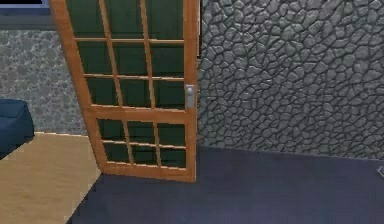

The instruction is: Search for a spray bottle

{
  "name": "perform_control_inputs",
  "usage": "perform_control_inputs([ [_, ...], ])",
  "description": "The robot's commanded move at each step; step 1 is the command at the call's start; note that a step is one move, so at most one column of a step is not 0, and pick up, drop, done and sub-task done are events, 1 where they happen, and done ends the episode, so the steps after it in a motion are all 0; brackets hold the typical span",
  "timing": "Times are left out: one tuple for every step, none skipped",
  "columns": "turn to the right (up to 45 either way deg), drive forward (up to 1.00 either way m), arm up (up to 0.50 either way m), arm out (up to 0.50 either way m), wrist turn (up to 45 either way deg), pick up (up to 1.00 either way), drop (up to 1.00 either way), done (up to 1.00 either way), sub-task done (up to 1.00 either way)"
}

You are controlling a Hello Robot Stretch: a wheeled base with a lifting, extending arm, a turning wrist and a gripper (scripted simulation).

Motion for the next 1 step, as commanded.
perform_control_inputs([
  [0.0,0.05,0.0,0.0,0.0,0.0,0.0,0.0,0.0],
])
